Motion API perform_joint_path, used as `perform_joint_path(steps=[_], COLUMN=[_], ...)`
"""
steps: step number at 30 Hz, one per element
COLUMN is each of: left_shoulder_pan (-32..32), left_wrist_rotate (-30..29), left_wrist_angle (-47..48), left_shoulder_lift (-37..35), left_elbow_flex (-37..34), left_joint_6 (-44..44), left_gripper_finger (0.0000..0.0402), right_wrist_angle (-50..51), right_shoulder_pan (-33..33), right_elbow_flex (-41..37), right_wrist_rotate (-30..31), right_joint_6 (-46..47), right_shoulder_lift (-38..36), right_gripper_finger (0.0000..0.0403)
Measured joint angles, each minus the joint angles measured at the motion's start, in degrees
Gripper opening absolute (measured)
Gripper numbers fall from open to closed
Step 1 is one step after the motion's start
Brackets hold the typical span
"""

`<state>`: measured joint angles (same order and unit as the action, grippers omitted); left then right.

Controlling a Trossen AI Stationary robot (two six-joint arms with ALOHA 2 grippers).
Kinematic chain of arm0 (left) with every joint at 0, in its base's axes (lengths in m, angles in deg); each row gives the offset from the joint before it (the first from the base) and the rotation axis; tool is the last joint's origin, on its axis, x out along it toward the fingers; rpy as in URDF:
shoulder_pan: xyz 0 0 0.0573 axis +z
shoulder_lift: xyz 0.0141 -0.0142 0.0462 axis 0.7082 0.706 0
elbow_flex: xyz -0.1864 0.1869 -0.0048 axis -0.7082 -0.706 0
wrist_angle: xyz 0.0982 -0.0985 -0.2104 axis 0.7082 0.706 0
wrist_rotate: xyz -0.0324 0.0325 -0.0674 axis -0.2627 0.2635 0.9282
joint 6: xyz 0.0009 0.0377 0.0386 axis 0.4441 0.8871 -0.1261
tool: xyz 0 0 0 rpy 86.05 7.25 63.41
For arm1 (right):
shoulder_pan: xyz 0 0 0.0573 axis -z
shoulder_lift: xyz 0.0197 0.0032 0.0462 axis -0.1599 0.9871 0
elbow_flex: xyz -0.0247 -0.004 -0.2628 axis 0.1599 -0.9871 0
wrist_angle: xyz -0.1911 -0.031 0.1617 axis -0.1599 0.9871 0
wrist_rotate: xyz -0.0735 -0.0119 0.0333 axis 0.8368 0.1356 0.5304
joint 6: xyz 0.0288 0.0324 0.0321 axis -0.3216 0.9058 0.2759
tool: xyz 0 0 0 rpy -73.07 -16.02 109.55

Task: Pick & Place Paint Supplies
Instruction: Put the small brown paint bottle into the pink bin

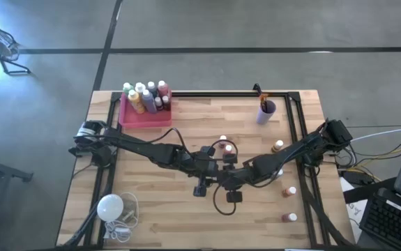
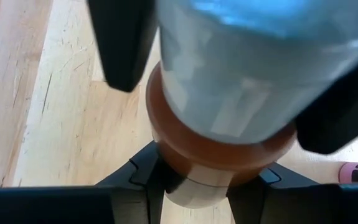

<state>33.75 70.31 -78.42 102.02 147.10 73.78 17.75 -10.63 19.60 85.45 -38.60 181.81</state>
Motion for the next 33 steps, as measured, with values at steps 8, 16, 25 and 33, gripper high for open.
perform_joint_path(steps=[8, 16, 25, 33], left_shoulder_pan=[0.0, 0.0, 0.0, 0.0], left_wrist_rotate=[-0.2, 0.3, -3.1, -12.3], left_wrist_angle=[0.1, 1.2, 7.7, 17.8], left_shoulder_lift=[0.0, 0.0, -2.7, -6.9], left_elbow_flex=[0.0, 0.0, 0.0, 0.0], left_joint_6=[0.8, 0.4, 0.1, -2.6], left_gripper_finger=[0.0126, 0.0126, 0.0124, 0.0124], right_wrist_angle=[0.0, 0.0, 2.7, 4.5], right_shoulder_pan=[0.0, 0.0, 0.0, -0.4], right_elbow_flex=[0.0, 0.0, -0.1, -1.8], right_wrist_rotate=[-0.4, -2.6, -2.8, -2.7], right_joint_6=[0.2, -0.1, 2.7, 7.4], right_shoulder_lift=[0.0, 0.0, -1.0, -1.6], right_gripper_finger=[0.0120, 0.0165, 0.0209, 0.0233])
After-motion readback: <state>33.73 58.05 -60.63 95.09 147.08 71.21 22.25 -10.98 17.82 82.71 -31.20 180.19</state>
